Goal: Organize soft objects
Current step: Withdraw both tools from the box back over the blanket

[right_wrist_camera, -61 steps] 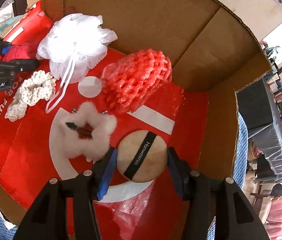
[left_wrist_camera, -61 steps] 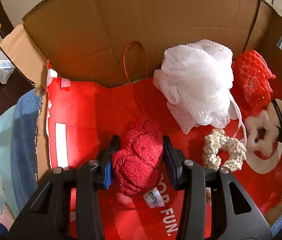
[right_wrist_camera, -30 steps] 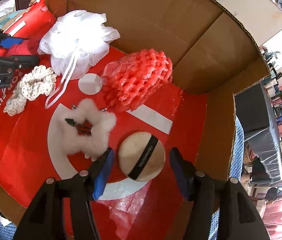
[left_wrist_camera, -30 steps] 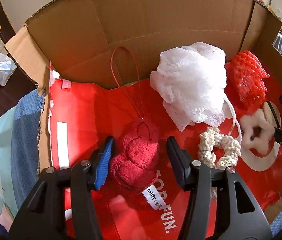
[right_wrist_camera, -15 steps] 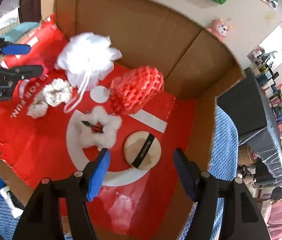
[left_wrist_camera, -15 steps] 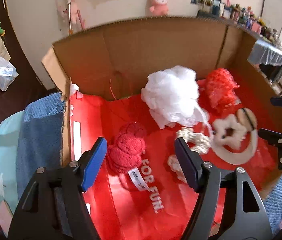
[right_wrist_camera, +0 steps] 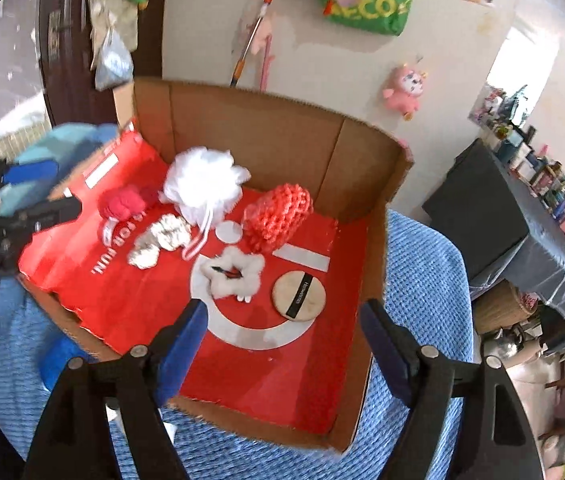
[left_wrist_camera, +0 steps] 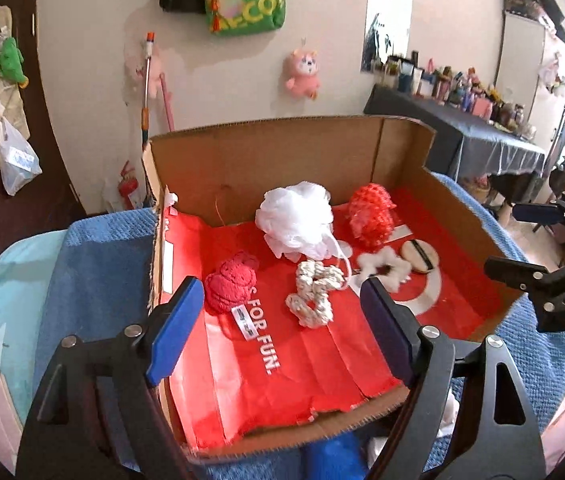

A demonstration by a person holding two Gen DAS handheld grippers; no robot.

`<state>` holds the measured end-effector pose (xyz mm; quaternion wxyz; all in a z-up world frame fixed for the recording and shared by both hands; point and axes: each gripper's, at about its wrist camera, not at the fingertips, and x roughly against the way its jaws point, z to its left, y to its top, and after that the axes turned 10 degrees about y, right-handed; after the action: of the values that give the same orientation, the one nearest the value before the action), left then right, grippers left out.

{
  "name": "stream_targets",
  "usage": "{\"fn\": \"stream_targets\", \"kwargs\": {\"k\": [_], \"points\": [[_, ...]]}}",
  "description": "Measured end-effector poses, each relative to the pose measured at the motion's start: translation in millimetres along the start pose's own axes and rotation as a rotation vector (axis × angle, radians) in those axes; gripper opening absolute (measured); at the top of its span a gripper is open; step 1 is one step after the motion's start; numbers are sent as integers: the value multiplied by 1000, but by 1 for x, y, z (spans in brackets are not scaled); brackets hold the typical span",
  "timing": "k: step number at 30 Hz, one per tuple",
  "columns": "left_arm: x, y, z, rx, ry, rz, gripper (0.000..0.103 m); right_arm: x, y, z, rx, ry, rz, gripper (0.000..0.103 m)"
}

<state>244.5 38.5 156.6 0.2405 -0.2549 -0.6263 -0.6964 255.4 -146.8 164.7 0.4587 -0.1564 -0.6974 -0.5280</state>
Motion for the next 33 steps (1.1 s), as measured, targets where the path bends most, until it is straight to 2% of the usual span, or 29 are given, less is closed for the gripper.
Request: {"fn": "stream_targets", "kwargs": {"k": [2,6,9,14,18,23,28,33], "points": [[12,-8,-2,3,5,-31,85,13,-5,6,-12,15,-48,90],[36,-23,-4,30,-13,-82,87,43,-21,20,-34,19,-149,91],[53,-34,-6,40,-14,-113,89,58,-33,29,-44,22,-200,102],[83,-55,-13,43,11,-195,95,80,-57,41,-71,16,-281,103],[101,-75,-18,58,19,-244,97,92,-81,49,-99,-34,-349,103],[111,-106,-23,89,29,-263,98,93,-111,54,-149,-9,-387,103],[110,-137,-29,104,79,-272,98,87,-144,61,-202,-11,-425,103],[100,-159,-36,95,75,-242,98,70,-166,71,-203,-64,-422,103]]}}
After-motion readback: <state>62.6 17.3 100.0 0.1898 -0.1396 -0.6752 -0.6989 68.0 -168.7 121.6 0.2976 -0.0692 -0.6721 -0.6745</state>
